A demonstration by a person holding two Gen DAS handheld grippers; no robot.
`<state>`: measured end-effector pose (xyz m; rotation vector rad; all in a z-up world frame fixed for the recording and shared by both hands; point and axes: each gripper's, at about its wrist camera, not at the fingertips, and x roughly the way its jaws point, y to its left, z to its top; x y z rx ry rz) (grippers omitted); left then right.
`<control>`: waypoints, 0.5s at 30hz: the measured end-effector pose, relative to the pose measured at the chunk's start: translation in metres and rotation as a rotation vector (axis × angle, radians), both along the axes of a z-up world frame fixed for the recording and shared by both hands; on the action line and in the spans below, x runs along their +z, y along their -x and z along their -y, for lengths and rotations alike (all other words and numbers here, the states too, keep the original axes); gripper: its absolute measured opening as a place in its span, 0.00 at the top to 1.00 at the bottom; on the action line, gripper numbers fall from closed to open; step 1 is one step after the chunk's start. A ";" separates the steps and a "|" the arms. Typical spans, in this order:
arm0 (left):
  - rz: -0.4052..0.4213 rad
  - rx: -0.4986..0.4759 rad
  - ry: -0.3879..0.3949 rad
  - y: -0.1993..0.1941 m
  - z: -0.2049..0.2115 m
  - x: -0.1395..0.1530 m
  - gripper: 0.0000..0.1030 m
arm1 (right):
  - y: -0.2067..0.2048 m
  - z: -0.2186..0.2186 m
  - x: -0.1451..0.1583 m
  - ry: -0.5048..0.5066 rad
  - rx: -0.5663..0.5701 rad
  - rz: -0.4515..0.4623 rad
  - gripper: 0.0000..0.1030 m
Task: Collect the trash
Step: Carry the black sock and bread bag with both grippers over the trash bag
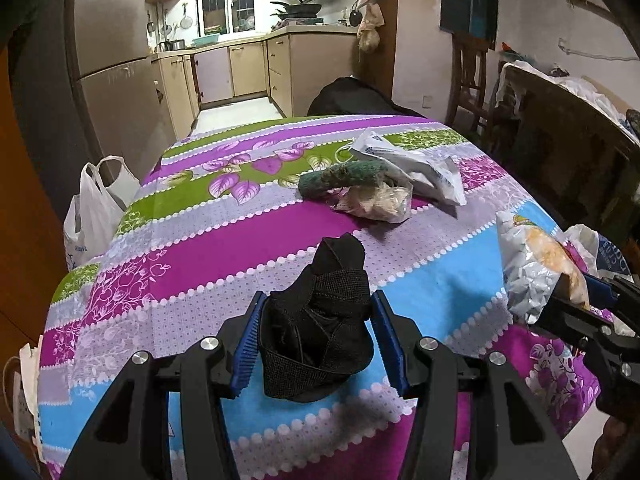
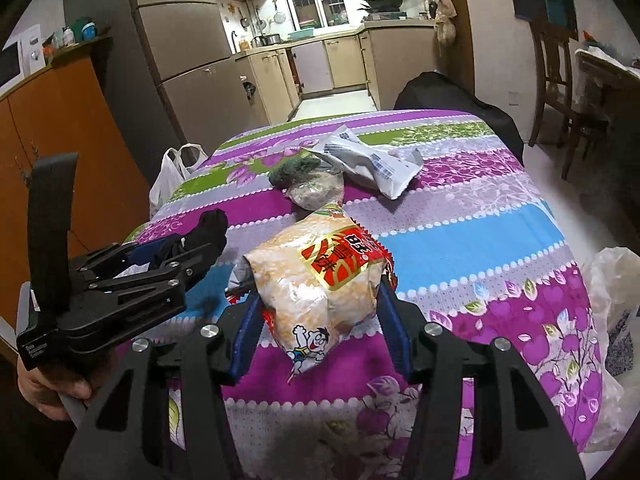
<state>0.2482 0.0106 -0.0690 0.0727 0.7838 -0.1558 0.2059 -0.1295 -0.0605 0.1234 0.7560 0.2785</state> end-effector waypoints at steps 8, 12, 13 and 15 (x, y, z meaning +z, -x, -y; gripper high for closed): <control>0.039 -0.049 -0.042 -0.001 0.026 0.020 0.48 | 0.005 0.033 0.025 -0.015 -0.044 0.051 0.50; 0.078 -0.120 -0.062 -0.003 0.057 0.038 0.48 | 0.008 0.067 0.052 0.001 -0.086 0.100 0.50; 0.089 -0.146 -0.065 -0.004 0.068 0.043 0.48 | 0.010 0.076 0.058 0.008 -0.099 0.110 0.50; 0.110 -0.191 -0.073 -0.004 0.088 0.053 0.48 | 0.012 0.097 0.073 0.022 -0.134 0.134 0.50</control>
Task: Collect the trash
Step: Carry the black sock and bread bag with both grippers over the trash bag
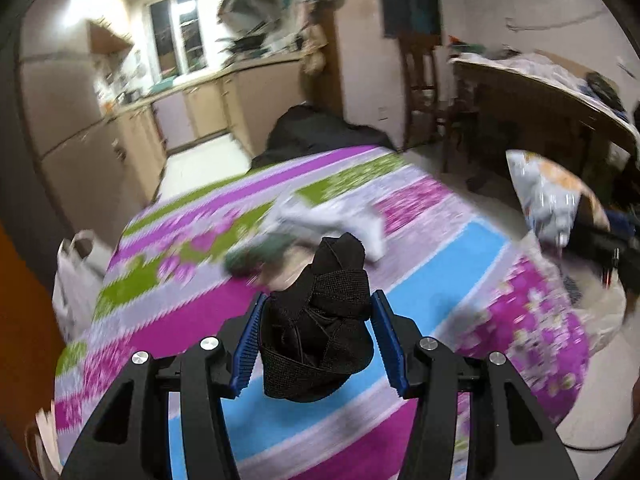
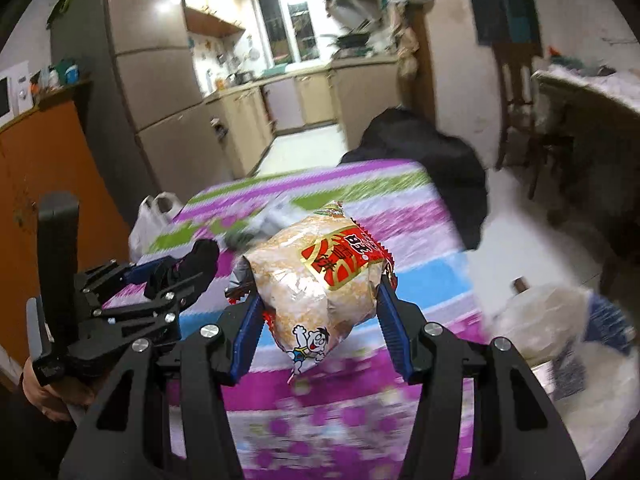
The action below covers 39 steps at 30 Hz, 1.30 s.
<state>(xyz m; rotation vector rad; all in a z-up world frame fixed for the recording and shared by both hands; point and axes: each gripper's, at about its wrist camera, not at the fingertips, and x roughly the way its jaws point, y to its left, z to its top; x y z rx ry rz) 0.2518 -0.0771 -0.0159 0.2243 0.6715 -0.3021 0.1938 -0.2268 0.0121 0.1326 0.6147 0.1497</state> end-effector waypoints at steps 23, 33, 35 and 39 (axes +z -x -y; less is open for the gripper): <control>-0.010 -0.548 -0.059 0.030 0.277 0.030 0.48 | 0.047 0.183 0.049 0.214 -0.332 -0.058 0.50; -0.158 -0.779 -0.098 0.025 0.348 0.009 0.48 | 0.043 0.228 0.033 0.221 -0.327 -0.273 0.50; -0.179 -0.808 -0.111 0.023 0.356 0.002 0.48 | 0.040 0.231 0.027 0.221 -0.320 -0.312 0.50; -0.230 -0.865 -0.124 0.018 0.356 -0.010 0.48 | 0.033 0.239 0.012 0.192 -0.287 -0.393 0.50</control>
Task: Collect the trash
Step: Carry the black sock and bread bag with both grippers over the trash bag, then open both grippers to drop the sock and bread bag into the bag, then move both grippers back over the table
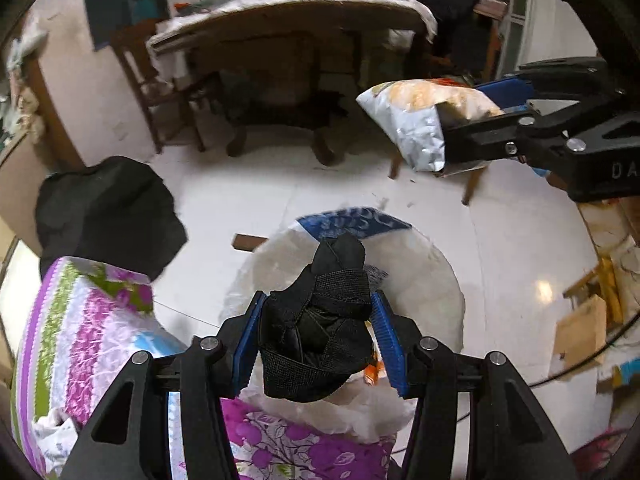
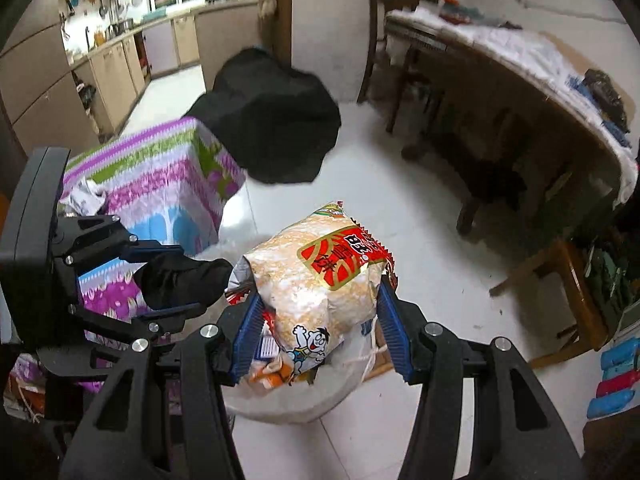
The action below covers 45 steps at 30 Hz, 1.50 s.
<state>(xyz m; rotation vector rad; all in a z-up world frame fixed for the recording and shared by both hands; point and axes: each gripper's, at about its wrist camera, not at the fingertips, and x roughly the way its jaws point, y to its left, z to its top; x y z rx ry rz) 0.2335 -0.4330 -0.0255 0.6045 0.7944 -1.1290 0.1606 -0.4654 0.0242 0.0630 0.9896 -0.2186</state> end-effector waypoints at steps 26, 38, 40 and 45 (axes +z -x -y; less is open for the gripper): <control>-0.004 0.026 -0.098 -0.021 0.008 -0.040 0.44 | -0.021 0.011 -0.037 -0.043 0.051 -0.114 0.42; 0.004 0.031 -0.086 -0.018 -0.001 -0.040 0.43 | -0.019 0.011 -0.041 -0.055 0.035 -0.105 0.41; 0.011 0.039 -0.087 -0.016 -0.004 -0.039 0.43 | -0.018 0.009 -0.043 -0.054 0.036 -0.106 0.42; 0.041 0.078 -0.095 -0.015 -0.013 -0.040 0.43 | -0.018 0.001 -0.045 -0.051 0.047 -0.106 0.41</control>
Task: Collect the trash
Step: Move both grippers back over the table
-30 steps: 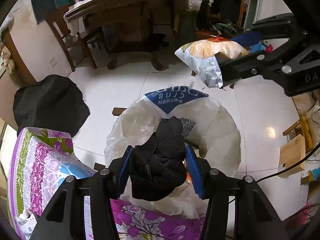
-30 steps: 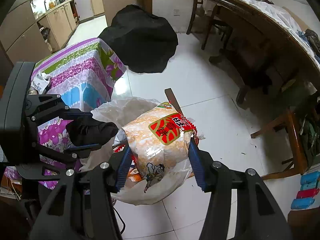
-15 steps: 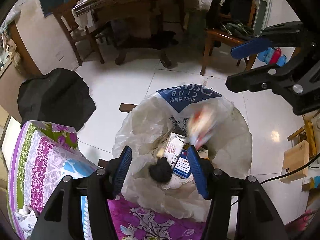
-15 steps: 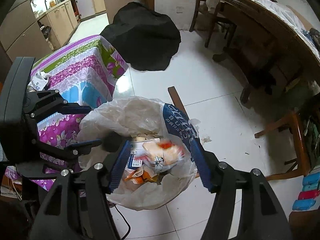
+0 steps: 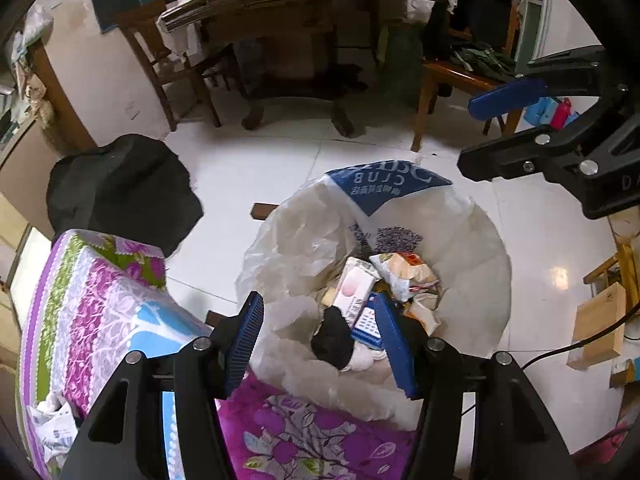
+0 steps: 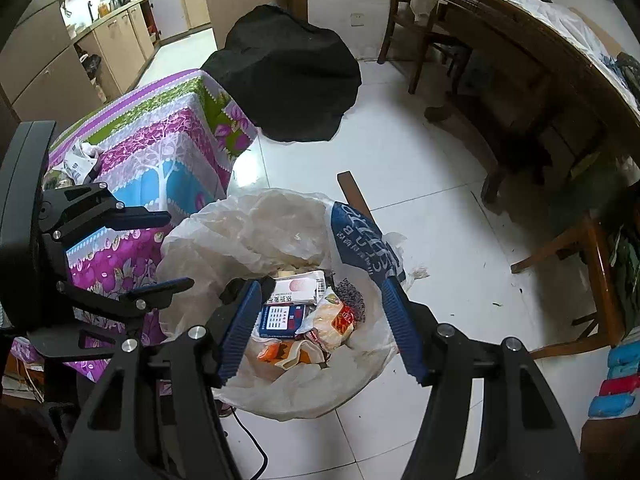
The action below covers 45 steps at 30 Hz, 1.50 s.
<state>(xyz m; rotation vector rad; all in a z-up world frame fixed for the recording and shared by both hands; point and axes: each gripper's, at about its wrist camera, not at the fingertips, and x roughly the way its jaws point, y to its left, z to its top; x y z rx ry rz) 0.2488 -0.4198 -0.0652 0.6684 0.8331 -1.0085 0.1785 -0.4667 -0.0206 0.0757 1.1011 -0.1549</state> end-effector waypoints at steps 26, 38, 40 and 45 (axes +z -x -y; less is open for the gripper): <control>0.255 0.290 0.087 0.011 -0.119 0.031 0.41 | 0.006 -0.088 0.027 -0.027 -0.038 0.376 0.41; 0.205 0.650 0.165 -0.027 -0.308 0.009 0.34 | -0.027 -0.177 -0.010 -0.203 0.093 0.357 0.36; 0.171 0.738 0.192 -0.043 -0.348 0.009 0.33 | -0.037 -0.191 -0.020 -0.235 0.123 0.337 0.36; 0.138 0.867 0.275 -0.081 -0.416 0.020 0.33 | -0.060 -0.233 -0.035 -0.298 0.221 0.308 0.36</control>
